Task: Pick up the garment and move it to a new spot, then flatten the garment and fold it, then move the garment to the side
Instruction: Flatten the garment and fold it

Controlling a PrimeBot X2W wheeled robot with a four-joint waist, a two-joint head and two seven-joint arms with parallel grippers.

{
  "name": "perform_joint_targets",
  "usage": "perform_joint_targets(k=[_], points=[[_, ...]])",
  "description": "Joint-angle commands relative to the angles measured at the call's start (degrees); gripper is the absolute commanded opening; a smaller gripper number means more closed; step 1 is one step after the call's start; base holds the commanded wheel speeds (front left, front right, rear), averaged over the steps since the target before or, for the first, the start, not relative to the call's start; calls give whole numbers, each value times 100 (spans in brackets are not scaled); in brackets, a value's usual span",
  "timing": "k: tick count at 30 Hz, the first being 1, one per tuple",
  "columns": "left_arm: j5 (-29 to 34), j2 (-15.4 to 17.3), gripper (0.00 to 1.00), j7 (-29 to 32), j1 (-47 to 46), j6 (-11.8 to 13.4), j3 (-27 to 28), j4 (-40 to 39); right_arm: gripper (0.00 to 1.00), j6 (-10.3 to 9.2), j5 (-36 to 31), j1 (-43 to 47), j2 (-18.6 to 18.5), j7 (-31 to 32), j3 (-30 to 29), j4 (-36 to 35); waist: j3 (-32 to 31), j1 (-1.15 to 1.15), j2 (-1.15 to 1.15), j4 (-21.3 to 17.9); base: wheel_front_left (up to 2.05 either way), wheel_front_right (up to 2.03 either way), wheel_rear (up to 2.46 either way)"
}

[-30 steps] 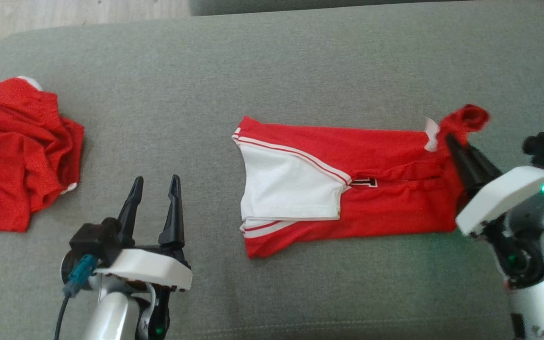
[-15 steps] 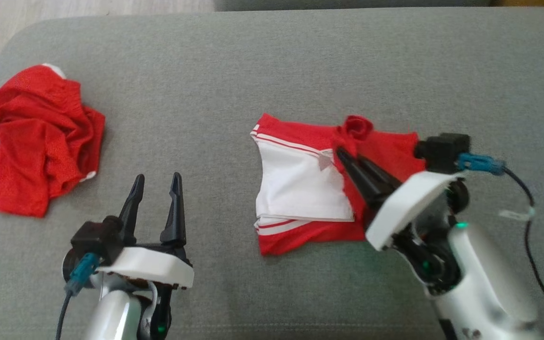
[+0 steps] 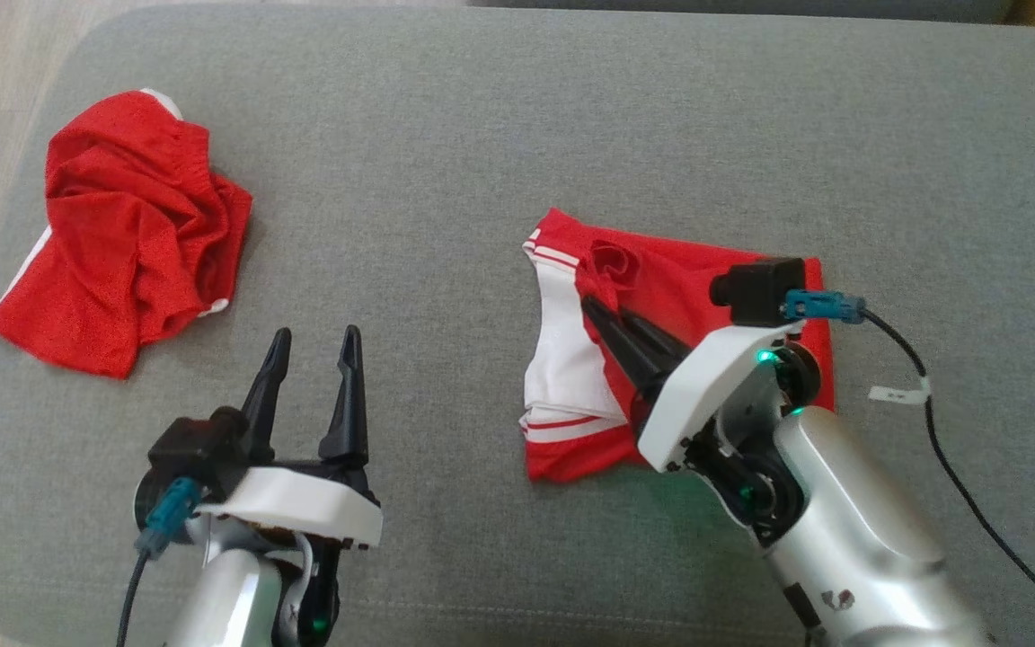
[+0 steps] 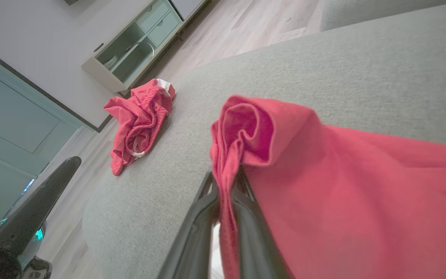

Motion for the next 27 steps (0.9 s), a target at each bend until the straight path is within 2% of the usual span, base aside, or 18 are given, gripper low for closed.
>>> perform_joint_targets(k=[1,2,4,5,13,17,23,27], points=[[-54,5,100,-70,-246,46,133,-189,0,37,107,-251,128,-121,178,-94,4,0,0,26,0,0,0],[-67,5,100,-70,-252,55,112,-185,7,37,228,-340,128,-200,309,67,2,0,0,51,0,0,0],[-79,5,100,-70,-257,64,87,-177,61,37,343,-425,129,-273,438,225,-6,0,0,73,0,0,0],[-85,5,100,-70,-259,69,75,-172,100,37,393,-465,129,-316,501,293,-12,0,0,83,0,0,0],[-131,5,100,-70,-220,105,26,-139,100,37,798,-678,130,-656,1017,276,-105,0,0,93,0,0,0],[-139,5,100,-70,-174,100,30,-145,100,37,748,-728,130,-948,982,125,-171,0,0,37,0,0,0],[-110,5,100,-70,-113,91,41,-189,100,37,-392,-747,79,-1561,272,212,-245,0,0,-128,0,0,0],[-54,5,100,-70,-116,78,39,-201,100,37,-1019,-524,40,-1708,-276,135,-302,0,0,-266,0,0,0]])
